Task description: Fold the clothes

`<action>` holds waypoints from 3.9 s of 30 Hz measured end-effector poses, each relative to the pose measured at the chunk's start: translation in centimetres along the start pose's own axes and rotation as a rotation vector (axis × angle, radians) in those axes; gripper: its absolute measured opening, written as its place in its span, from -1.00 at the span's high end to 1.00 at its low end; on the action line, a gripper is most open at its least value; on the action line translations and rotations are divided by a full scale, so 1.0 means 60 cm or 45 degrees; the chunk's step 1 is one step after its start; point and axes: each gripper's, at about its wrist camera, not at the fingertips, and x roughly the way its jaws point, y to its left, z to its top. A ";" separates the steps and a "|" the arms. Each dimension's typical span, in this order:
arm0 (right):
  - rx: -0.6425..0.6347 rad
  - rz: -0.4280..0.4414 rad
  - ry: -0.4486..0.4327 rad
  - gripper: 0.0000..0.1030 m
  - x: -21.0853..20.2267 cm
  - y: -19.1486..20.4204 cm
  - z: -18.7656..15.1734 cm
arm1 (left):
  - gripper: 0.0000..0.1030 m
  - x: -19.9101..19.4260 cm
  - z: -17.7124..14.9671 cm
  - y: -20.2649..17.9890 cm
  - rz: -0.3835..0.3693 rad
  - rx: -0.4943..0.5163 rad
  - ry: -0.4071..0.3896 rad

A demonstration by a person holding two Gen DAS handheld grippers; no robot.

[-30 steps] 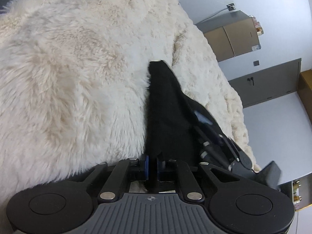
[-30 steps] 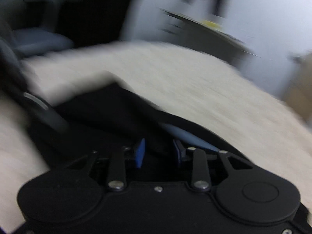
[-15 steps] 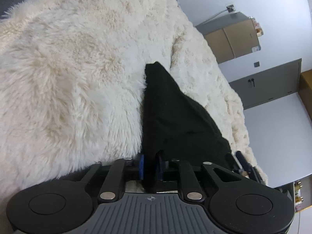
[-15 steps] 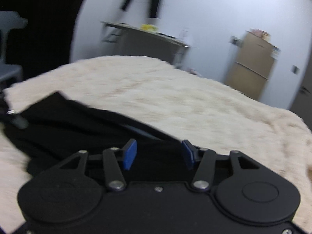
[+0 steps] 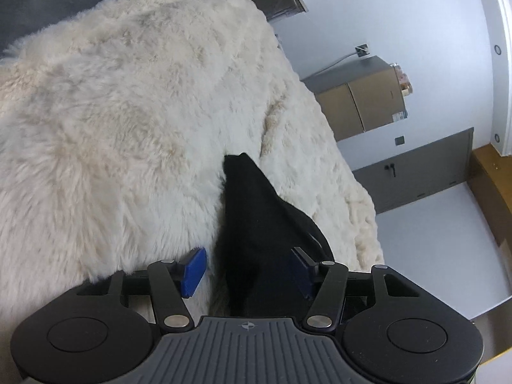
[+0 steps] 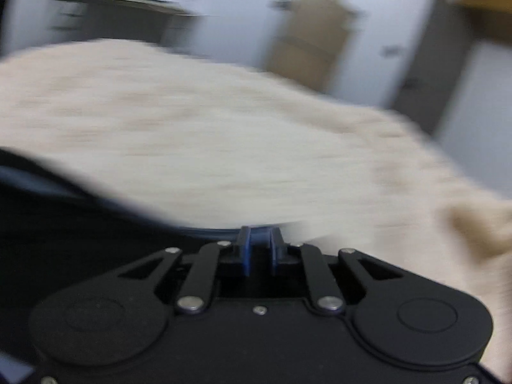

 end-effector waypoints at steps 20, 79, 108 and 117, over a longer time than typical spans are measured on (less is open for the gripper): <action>-0.073 0.664 -0.245 -0.07 -0.192 0.106 -0.081 | -0.12 0.100 0.060 -0.062 0.147 0.481 -0.066; -0.003 0.741 -0.088 0.91 -0.097 0.085 -0.038 | -0.47 -0.059 -0.059 -0.110 0.245 0.563 -0.123; 0.716 0.727 0.194 -0.28 -0.118 -0.044 -0.153 | -0.73 -0.046 -0.073 -0.138 0.269 0.642 -0.160; 0.740 0.681 0.196 -0.33 -0.089 -0.045 -0.136 | -0.74 -0.046 -0.072 -0.134 0.260 0.645 -0.154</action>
